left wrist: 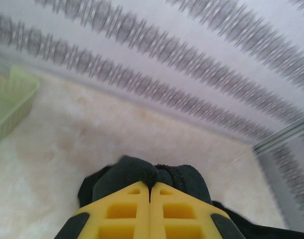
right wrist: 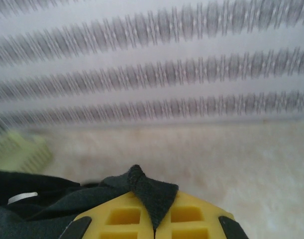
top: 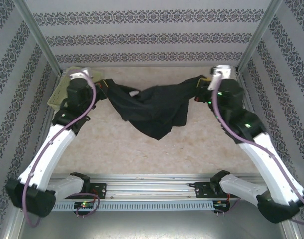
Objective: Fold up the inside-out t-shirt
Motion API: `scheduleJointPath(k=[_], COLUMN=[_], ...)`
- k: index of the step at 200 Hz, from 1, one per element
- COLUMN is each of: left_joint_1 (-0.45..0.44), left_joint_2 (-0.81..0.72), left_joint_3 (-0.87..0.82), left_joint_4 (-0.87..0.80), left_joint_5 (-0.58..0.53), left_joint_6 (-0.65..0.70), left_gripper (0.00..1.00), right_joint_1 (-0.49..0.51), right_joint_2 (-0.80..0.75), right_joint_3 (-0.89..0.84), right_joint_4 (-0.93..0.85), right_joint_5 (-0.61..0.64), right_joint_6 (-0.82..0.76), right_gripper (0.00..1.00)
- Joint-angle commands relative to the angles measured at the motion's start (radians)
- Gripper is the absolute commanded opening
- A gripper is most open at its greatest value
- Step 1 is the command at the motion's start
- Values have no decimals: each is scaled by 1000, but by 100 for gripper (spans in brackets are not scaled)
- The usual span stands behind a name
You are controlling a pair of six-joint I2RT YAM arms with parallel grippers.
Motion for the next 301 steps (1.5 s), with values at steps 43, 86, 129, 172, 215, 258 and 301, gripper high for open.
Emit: scheduleJointPath(k=[43,86,129,172,215,258,301], left_joint_1=[15,14,15,14,15,14,14], left_joint_2=[-50,-143,-201,-202,6,308,465], left_joint_3=[56,193,392,453,466,555,575], left_joint_4=[-41,-13,28,36,-24,-112,-119], left_joint_5=[-20,-17,1,31,-43,-94,-63], left_joint_6=[20,41,78,80,106,128,130], left_gripper=[0,0,0,0,0,0,0], right_joint_1=[-60,-72,-22,32,27,-102,-245], right_joint_2=[-27,-61,-95,-147,-63,89,220], right_joint_3=[-10,118,256,239,159,40,-76], right_joint_4=[-23,8,87,167,139,124,180], right_joint_5=[-5,-150,-256,-244,-57,-62,-178], right_joint_6=[12,26,39,43,8,93,175], right_gripper=[0,0,0,0,0,0,0])
